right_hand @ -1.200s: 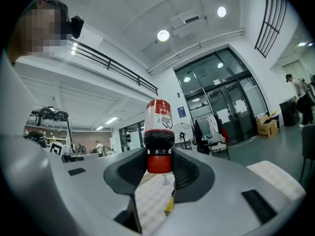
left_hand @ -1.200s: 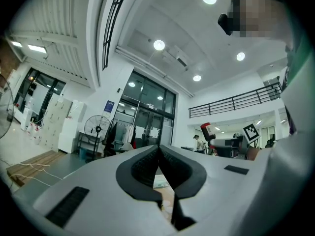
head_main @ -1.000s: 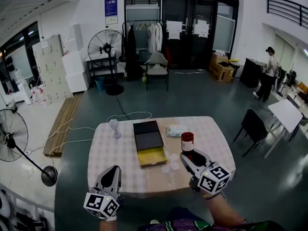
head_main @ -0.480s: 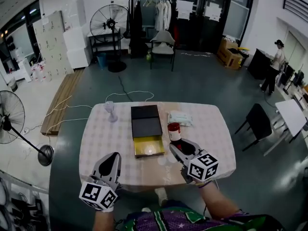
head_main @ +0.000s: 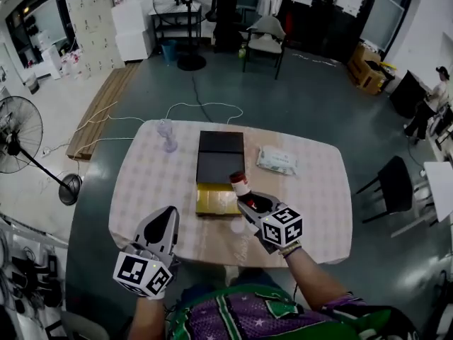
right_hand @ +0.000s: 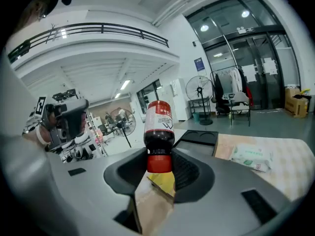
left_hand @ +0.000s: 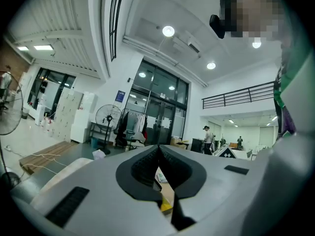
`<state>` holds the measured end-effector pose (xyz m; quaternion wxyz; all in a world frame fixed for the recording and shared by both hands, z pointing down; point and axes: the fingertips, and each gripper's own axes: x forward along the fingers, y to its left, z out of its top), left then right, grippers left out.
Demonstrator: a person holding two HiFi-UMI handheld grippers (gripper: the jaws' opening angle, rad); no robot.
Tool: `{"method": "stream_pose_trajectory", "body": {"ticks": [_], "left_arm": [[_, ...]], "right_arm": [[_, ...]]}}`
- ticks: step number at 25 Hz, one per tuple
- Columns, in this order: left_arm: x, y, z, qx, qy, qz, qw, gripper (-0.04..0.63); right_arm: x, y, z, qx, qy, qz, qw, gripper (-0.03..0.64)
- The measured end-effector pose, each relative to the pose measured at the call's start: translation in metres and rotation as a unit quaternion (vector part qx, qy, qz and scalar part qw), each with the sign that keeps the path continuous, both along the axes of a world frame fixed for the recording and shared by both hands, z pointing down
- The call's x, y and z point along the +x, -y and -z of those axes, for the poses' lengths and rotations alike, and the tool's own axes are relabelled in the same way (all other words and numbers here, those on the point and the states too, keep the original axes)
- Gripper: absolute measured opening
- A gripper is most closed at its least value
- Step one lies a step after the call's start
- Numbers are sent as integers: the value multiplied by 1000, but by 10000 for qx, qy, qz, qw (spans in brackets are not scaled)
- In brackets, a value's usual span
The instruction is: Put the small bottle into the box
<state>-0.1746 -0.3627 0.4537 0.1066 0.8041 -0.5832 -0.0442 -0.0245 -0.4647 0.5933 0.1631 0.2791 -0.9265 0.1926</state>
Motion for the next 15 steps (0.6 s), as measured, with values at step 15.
{"method": "stream_pose_trajectory", "body": {"ticks": [15], "left_arm": [[1, 26, -48, -626, -52, 411, 9972, 23]], "right_arm": [[-37, 42, -138, -635, -1108, 730, 9891, 156]]}}
